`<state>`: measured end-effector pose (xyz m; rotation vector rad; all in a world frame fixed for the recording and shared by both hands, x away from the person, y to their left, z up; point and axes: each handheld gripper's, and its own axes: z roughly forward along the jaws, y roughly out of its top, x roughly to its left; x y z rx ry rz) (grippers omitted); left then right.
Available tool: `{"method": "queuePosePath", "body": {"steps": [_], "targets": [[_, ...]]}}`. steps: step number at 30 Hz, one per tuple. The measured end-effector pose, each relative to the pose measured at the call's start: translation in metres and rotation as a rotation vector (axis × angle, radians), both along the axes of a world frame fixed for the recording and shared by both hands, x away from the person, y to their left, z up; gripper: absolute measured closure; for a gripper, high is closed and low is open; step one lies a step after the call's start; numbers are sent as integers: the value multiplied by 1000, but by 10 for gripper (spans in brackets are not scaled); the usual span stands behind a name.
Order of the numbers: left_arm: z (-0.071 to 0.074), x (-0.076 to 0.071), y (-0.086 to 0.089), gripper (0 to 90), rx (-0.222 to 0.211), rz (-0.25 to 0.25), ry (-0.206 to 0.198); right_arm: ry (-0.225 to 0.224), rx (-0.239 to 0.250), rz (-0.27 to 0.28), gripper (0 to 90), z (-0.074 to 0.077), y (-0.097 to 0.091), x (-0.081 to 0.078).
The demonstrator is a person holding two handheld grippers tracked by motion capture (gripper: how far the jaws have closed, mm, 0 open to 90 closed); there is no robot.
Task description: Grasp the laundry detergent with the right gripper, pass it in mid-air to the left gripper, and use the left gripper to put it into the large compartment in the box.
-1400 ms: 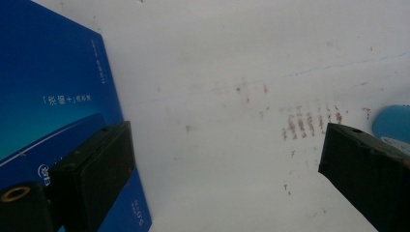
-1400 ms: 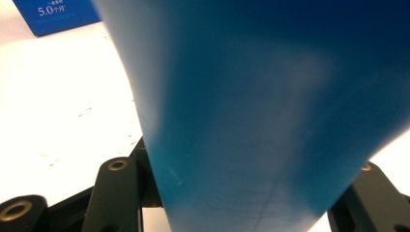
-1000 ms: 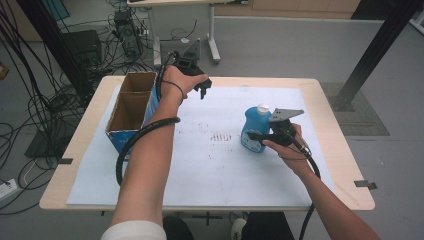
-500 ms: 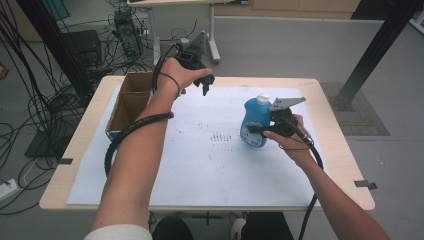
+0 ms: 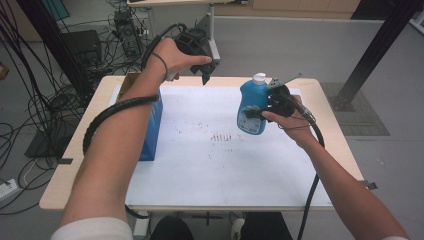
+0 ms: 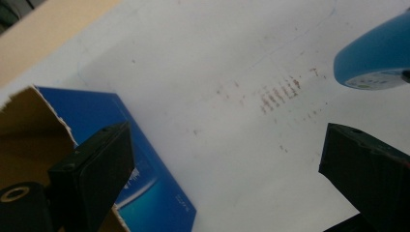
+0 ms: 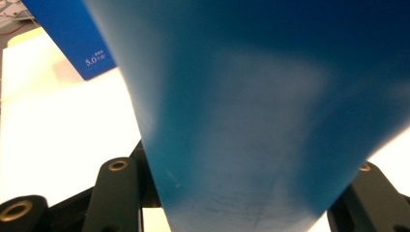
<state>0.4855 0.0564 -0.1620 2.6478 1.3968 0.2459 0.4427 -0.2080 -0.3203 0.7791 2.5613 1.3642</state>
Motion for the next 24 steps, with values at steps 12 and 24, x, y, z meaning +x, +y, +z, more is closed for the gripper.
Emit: {"method": "queuePosePath", "body": {"steps": [12, 24], "targets": [[40, -16, 1, 51, 60, -233, -35, 8, -8, 112, 439, 24, 40, 20], [53, -37, 5, 54, 76, -423, -24, -5, -12, 288, 439, 29, 95, 26]]}}
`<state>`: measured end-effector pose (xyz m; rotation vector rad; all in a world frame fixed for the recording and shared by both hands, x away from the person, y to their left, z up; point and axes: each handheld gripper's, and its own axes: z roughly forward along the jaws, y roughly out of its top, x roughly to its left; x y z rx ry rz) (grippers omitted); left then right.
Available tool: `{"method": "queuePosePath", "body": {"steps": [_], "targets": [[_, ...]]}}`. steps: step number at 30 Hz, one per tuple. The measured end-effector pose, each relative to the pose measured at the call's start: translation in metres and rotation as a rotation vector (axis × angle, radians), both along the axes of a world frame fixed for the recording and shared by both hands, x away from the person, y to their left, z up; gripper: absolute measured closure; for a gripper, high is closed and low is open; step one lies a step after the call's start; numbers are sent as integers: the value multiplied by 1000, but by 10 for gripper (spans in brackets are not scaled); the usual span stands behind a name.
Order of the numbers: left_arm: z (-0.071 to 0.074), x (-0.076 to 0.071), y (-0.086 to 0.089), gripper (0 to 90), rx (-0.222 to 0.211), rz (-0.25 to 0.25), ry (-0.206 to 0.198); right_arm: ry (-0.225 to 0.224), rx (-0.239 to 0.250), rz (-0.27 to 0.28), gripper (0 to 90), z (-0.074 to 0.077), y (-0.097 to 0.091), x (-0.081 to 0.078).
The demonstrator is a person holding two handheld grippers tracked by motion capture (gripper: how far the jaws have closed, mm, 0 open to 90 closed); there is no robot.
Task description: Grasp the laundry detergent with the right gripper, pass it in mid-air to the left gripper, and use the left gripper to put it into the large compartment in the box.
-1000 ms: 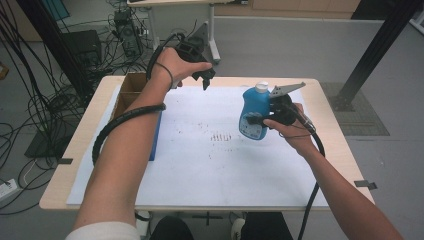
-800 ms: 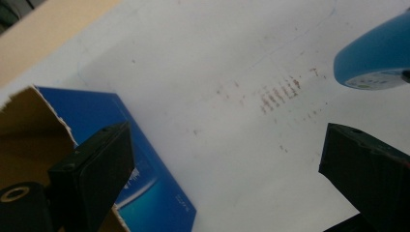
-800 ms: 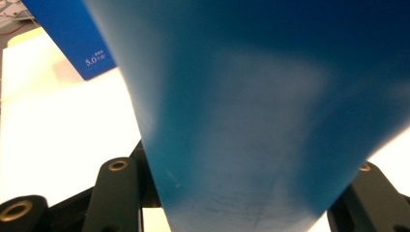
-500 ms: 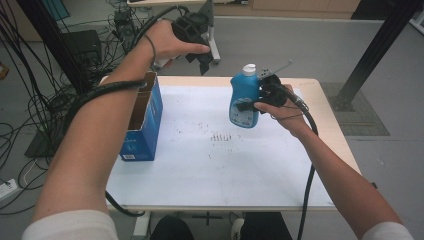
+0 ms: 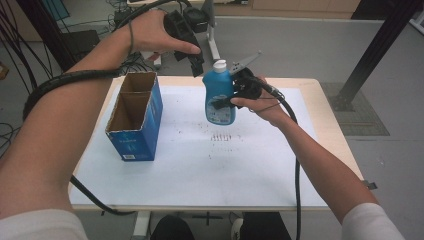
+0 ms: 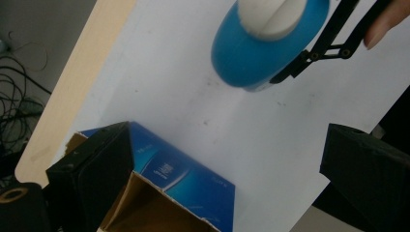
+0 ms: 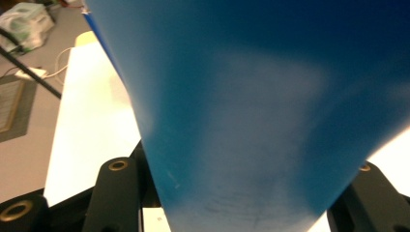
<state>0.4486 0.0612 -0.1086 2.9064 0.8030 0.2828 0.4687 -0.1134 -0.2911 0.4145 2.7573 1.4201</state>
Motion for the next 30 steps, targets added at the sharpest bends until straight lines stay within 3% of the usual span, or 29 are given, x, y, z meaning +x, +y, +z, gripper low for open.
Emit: {"method": "queuePosePath", "body": {"steps": [7, 16, 30], "targets": [[-4, -11, -5, 54, 31, -70, 46, -19, 15, 76, 440, -4, 24, -3], [-15, -17, -7, 57, 75, -85, 76, -51, 35, 148, 440, -7, 40, -13], [-31, -17, -15, 51, 110, -135, 127, -72, 50, 188, 439, -6, 47, -21]]}}
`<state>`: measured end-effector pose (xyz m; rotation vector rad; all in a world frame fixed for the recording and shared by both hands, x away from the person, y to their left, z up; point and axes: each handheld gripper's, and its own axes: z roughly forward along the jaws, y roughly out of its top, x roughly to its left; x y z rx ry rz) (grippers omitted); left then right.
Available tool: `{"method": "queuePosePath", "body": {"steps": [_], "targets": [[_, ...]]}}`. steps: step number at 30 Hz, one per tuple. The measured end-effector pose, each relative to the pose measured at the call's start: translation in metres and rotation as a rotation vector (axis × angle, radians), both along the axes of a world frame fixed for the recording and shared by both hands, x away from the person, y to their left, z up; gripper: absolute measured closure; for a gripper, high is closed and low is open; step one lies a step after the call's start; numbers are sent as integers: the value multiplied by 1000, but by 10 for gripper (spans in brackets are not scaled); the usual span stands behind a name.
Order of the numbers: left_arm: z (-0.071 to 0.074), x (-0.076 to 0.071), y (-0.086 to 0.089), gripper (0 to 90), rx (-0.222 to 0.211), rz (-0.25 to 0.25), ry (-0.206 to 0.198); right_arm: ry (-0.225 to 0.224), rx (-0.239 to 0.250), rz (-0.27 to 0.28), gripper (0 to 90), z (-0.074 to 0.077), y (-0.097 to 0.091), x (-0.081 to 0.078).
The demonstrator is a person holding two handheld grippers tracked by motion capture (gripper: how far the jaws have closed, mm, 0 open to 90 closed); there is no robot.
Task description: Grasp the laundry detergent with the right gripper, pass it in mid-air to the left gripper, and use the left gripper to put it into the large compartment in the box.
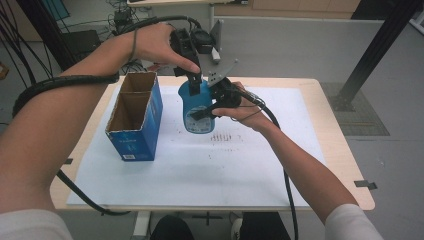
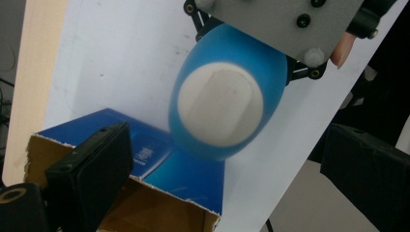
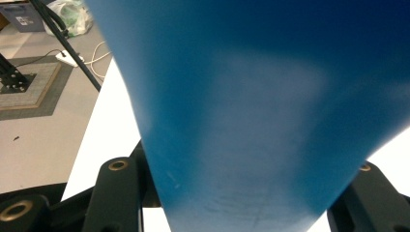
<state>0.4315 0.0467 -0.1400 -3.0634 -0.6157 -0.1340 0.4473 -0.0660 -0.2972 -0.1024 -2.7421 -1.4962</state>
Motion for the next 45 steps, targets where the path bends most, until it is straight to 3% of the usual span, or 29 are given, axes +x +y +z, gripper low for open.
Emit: {"method": "queuePosePath", "body": {"steps": [17, 29, 31, 34, 41, 42, 45], "targets": [[-17, -2, -11, 55, 22, -41, 41, -22, 30, 37, 438, 6, 1, -8], [-22, -2, -13, 56, 17, -53, 52, -5, 46, 39, 438, 10, -5, -11], [-23, -1, -12, 56, 20, -50, 52, -31, 65, 52, 438, 9, -4, -9], [-25, -1, -10, 56, 23, -45, 56, 16, 35, 42, 438, 7, -4, -14], [-27, -1, -10, 57, 19, -51, 62, 23, 31, 47, 438, 6, -1, -14], [-27, -1, -10, 56, 20, -53, 62, -22, 68, 80, 438, 5, 2, -10], [-27, -1, -10, 57, 15, -53, 62, -24, 64, 69, 438, 6, 2, -10]]}}
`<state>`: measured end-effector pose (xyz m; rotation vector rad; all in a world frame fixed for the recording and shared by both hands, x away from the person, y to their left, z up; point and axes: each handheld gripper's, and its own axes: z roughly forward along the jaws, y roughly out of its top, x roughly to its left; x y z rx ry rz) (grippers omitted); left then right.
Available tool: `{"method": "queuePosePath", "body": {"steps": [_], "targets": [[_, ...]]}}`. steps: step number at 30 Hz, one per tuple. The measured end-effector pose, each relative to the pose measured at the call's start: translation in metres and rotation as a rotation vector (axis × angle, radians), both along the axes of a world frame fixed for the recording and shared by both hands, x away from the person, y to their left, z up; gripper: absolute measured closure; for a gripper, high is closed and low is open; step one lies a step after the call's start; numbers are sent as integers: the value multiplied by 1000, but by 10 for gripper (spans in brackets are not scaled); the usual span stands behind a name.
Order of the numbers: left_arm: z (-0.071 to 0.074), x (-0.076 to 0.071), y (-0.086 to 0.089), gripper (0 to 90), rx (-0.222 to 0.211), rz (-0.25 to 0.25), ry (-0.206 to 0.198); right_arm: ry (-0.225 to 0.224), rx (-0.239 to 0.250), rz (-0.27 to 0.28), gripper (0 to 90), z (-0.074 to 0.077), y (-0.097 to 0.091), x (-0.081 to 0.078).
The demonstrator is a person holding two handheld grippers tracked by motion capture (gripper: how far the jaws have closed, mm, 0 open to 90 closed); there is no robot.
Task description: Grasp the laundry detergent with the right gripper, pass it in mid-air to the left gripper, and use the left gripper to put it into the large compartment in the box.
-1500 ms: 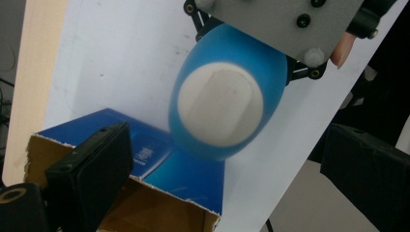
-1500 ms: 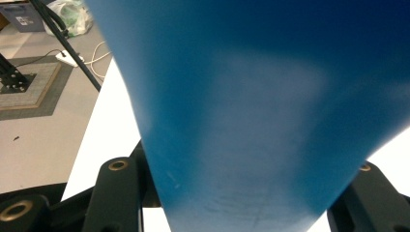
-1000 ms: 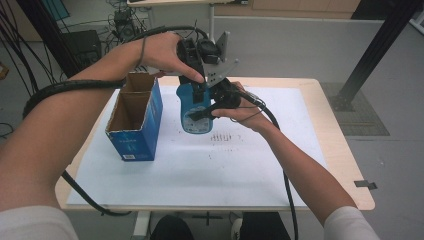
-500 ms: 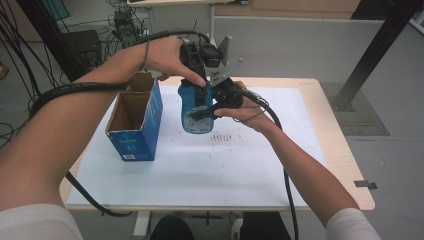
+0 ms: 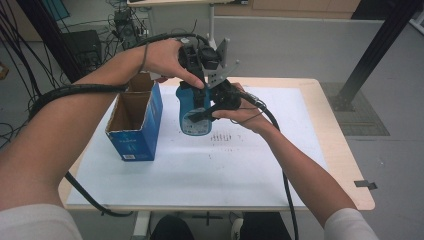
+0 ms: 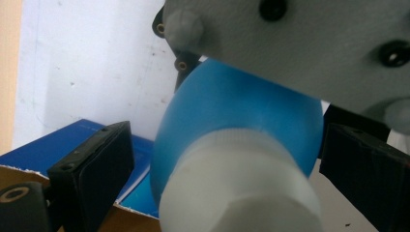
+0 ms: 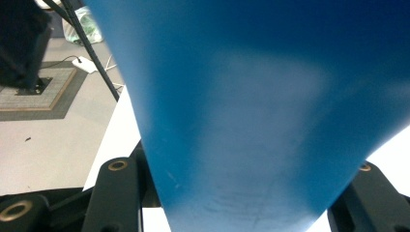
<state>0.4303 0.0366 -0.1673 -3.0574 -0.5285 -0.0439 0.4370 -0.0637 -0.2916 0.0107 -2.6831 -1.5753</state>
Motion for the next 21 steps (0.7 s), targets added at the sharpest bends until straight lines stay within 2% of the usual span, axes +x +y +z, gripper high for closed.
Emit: {"method": "queuePosePath", "body": {"steps": [21], "targets": [[0, -2, -5, 57, -17, -8, 1, 6, -7, -4, 437, 0, -2, -1]]}}
